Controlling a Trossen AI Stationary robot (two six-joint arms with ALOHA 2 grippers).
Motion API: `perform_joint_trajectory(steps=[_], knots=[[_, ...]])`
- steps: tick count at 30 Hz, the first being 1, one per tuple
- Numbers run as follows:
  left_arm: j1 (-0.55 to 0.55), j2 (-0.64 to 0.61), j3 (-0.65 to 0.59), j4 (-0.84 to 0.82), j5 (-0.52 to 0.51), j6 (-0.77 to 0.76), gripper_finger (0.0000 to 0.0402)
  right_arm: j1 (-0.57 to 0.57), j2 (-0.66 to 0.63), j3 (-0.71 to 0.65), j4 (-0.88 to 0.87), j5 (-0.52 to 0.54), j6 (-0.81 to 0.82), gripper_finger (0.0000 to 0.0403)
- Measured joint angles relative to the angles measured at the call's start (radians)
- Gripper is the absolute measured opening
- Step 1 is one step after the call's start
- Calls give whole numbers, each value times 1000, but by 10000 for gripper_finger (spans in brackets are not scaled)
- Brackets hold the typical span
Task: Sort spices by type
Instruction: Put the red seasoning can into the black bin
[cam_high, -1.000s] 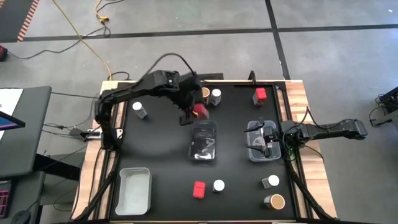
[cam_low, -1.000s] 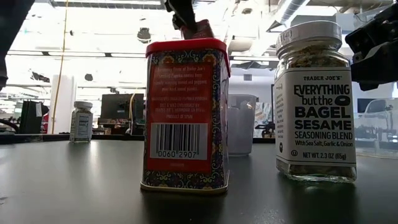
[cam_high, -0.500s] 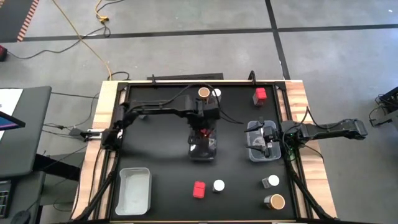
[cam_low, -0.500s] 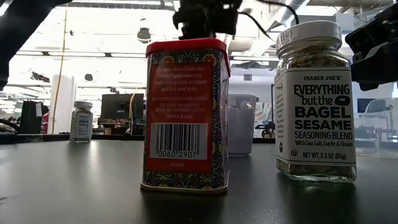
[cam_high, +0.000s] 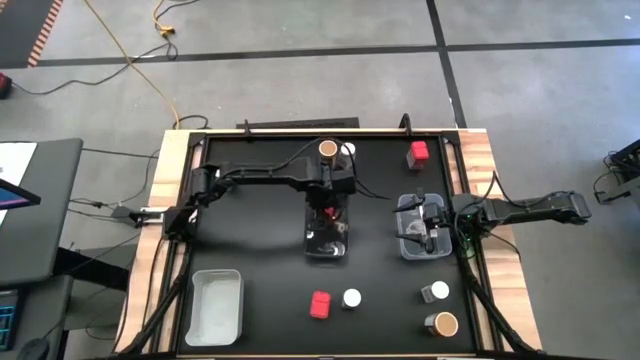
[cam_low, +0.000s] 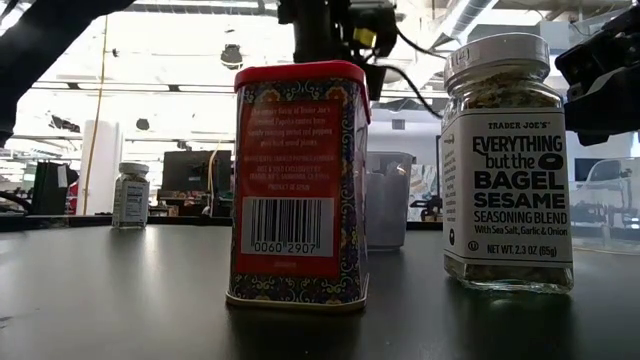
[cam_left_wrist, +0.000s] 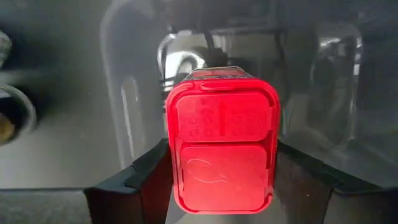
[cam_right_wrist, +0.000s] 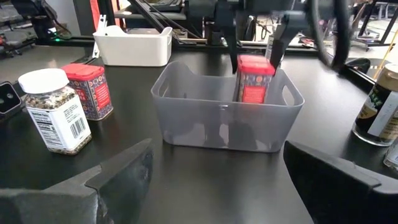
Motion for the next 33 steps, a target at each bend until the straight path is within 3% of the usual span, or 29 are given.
perform_joint_trajectory(steps=[8,33], knots=[[2,-2,-58,57,8,1,226,0,0,0,0,0,0,384],[26,-2,-60,85,-4,22,243,0,0,0,0,0,0,384]])
